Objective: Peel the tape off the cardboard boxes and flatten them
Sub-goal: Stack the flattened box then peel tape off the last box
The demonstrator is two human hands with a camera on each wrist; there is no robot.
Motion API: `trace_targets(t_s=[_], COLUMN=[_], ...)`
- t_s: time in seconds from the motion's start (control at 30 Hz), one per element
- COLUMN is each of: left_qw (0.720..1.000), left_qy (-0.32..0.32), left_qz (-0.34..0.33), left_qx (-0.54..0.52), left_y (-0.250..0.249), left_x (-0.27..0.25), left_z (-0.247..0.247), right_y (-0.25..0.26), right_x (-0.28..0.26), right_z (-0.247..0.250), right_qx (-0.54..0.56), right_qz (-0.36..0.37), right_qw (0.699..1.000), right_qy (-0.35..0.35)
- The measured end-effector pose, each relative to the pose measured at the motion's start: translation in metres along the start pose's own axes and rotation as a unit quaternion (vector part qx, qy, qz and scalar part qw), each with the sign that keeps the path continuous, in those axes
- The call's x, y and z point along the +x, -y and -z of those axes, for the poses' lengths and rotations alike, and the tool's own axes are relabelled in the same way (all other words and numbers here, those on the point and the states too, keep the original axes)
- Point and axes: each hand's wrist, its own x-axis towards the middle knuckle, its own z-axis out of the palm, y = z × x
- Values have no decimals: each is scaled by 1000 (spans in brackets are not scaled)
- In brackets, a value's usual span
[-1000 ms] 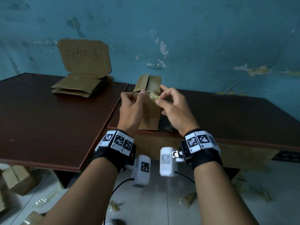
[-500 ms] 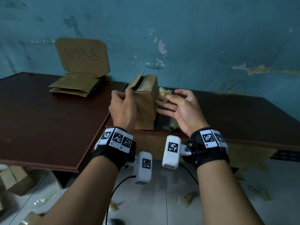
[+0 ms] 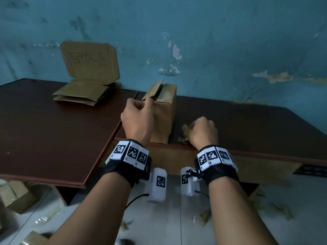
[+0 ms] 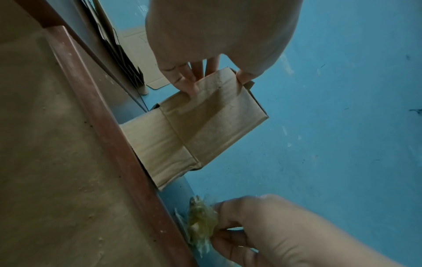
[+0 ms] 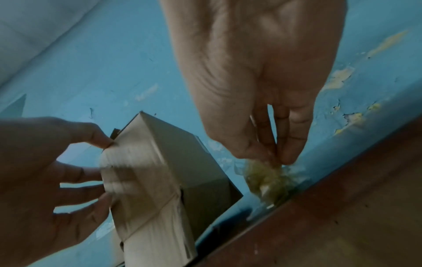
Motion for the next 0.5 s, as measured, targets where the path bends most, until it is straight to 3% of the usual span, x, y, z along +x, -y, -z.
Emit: trace_targets(t_s=[0.17,0.5], left_qw=[1000,999], left_qy=[4,30], left_qz=[-9,14], left_qx=[2,7], left_y=[0,-2], left_x=[-3,-10], left_z=[-4,-5], right_y=[1,12], right_x=[-2,-6], right_z=[10,27], right_qx=[10,1], right_qz=[-13,-33], right_qw=[999,999], right_qy=[38,40])
